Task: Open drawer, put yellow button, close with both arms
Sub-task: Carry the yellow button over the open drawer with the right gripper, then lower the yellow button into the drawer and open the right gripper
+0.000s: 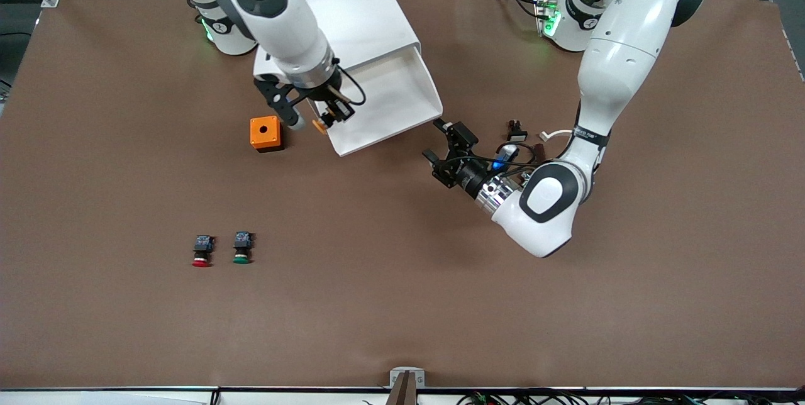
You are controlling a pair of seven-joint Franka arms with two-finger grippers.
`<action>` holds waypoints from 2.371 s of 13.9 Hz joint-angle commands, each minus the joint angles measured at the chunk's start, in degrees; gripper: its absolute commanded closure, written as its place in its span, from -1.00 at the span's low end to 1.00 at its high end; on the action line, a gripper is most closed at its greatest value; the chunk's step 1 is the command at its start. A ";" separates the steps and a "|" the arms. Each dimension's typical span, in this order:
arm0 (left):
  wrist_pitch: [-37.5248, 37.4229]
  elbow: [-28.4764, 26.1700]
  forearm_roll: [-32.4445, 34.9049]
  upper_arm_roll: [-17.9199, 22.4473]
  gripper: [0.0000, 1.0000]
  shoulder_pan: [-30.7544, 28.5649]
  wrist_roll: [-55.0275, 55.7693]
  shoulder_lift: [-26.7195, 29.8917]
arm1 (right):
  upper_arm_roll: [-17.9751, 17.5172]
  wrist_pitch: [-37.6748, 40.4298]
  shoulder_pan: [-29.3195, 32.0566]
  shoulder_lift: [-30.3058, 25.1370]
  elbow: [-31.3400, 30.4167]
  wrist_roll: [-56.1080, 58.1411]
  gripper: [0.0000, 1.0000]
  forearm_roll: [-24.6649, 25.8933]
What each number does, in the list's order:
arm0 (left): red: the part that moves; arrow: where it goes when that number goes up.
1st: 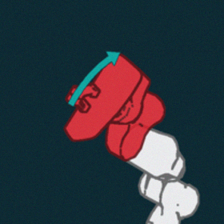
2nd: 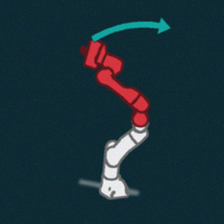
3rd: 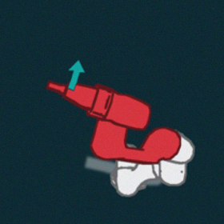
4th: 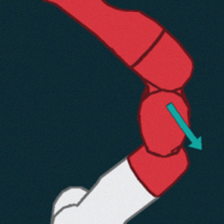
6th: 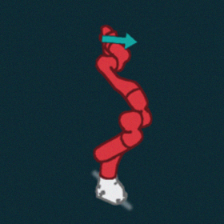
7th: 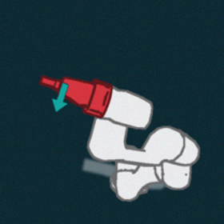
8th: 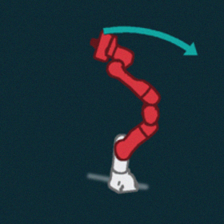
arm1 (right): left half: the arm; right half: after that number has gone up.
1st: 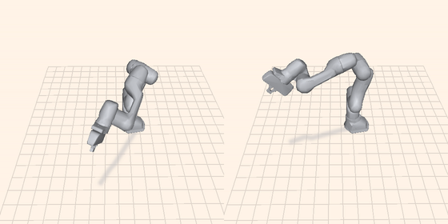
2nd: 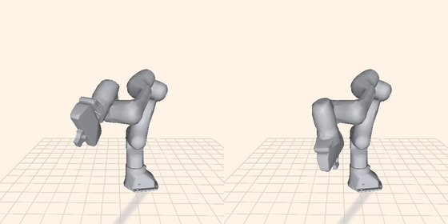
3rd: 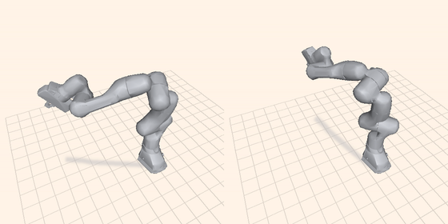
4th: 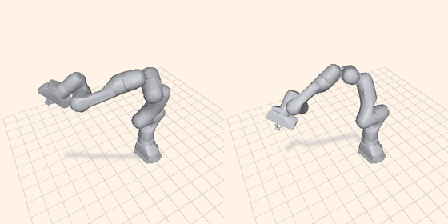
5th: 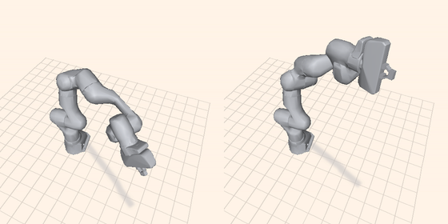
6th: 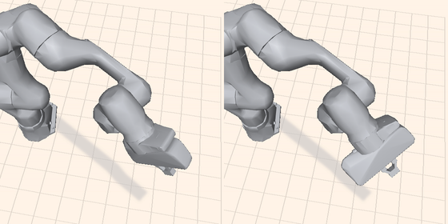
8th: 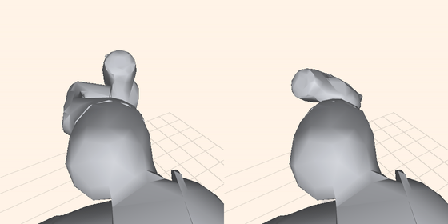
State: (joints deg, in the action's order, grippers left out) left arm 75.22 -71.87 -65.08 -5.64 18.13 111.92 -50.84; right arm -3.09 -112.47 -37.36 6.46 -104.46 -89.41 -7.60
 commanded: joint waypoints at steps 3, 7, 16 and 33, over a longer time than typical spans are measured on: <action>0.37 4.46 2.49 1.25 -0.98 1.47 -19.33 1.08 | 0.72 -3.63 -6.05 2.49 -0.57 -10.15 1.00 3.64; 5.80 5.52 15.30 1.51 -0.98 4.19 -33.85 6.79 | 0.72 -5.56 -9.21 3.91 -0.13 -15.60 1.00 4.69; 22.77 4.64 42.73 0.63 -0.98 10.34 -41.61 13.04 | 0.72 -5.92 -14.14 8.47 3.99 -25.01 0.99 7.06; 31.38 0.51 59.52 0.28 -0.99 16.85 -40.47 14.36 | 1.51 21.58 0.51 8.40 21.14 25.02 -1.00 6.98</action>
State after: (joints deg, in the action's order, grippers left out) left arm 104.56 -67.91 -9.12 -5.54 33.79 71.25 -38.88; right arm -0.89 -94.50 -41.65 16.48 -84.37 -74.10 -0.93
